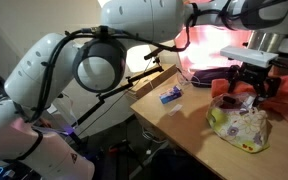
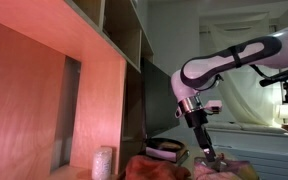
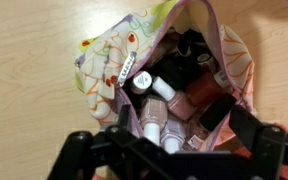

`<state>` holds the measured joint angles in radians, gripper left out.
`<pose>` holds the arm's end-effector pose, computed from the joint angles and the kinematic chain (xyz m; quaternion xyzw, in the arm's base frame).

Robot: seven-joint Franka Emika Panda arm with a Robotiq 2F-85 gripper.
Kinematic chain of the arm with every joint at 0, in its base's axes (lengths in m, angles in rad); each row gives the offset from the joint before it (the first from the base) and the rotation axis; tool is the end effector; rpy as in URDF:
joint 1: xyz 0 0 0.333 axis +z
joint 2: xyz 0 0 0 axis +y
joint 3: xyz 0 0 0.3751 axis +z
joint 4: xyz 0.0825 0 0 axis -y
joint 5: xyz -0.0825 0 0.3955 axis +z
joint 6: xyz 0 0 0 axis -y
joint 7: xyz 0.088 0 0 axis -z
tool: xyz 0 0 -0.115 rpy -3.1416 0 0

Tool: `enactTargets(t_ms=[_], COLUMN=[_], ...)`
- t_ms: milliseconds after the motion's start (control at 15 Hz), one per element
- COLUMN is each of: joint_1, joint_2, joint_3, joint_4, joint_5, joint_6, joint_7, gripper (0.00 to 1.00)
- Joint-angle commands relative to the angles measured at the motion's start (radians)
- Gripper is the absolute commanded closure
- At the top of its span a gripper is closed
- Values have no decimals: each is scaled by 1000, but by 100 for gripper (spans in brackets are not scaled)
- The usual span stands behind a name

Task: Take the blue and the orange nail polish bottles out of the little bag

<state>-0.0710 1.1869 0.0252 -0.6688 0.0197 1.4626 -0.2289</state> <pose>0.8175 -0.0454 0.2253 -0.9770 -0.0834 0.1901 0.0493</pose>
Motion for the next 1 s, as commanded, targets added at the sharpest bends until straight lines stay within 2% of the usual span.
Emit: enactTargets(t_ms=[0,333,533,600,933], joint_1=[-2,-5,-7,-1,-1], joint_2=[-39,-43,-60,-2,3], joint_3=[0,5,10,3,3], joint_4=[-46,-66,-104,-18,-21], joint_5=[6,9,8,2,2], joint_6=[15,24,82,38,44], joint_7=[18,-2,-33,-18,-19], gripper=[0,0,0,0,0])
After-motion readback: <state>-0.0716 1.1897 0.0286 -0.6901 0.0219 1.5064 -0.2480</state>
